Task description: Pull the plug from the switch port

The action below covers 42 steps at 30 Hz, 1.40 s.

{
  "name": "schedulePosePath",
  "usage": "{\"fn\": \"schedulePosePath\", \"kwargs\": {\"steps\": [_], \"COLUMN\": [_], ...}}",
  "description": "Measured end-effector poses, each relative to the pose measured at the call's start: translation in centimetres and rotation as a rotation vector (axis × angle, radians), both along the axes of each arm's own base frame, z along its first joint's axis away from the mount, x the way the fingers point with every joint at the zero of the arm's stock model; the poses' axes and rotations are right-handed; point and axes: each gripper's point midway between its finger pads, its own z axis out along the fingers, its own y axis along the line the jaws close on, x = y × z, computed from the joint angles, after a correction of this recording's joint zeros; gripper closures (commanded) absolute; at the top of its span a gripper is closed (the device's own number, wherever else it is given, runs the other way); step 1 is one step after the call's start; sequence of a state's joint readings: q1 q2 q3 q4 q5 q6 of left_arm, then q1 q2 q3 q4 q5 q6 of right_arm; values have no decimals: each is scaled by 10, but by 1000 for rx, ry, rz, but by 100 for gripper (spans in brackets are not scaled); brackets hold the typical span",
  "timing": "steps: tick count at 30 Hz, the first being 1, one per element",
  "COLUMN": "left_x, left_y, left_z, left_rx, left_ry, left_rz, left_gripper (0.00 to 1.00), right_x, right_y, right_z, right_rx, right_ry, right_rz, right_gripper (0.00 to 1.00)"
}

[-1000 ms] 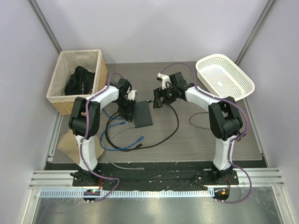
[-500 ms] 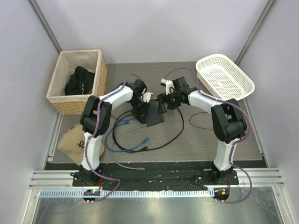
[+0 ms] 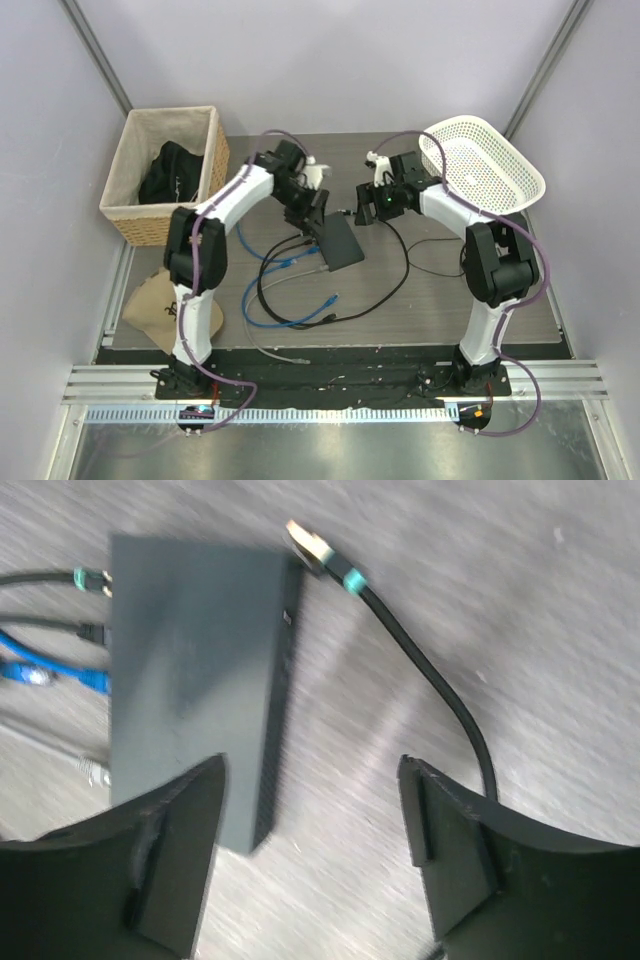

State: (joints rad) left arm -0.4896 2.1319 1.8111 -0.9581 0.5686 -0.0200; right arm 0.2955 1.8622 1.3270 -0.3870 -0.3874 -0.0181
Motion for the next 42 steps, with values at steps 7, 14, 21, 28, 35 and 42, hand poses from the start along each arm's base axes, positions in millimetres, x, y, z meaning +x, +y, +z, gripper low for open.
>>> {"fn": "schedulePosePath", "kwargs": {"steps": [7, 14, 21, 28, 35, 42], "left_x": [58, 64, 76, 89, 82, 73], "left_y": [68, 78, 83, 74, 63, 61], "left_z": [39, 5, -29, -31, -36, -52], "left_rx": [-41, -35, -50, -142, -223, -239], "left_ry": [-118, -12, 67, 90, 143, 204], "left_rz": [224, 315, 353, 362, 358, 365], "left_gripper": [31, 37, 43, 45, 46, 48], "right_x": [11, 7, -16, -23, -24, -24], "right_y": [36, 67, 92, 98, 99, 99], "right_z": [13, 11, -4, -26, -35, -36], "right_rx": [-34, 47, 66, 35, 10, 7], "right_ry": [-90, -66, -18, -2, -40, -74], "right_rz": [22, 95, 185, 236, 308, 339], "right_gripper": [39, 54, 80, 91, 97, 99]}}
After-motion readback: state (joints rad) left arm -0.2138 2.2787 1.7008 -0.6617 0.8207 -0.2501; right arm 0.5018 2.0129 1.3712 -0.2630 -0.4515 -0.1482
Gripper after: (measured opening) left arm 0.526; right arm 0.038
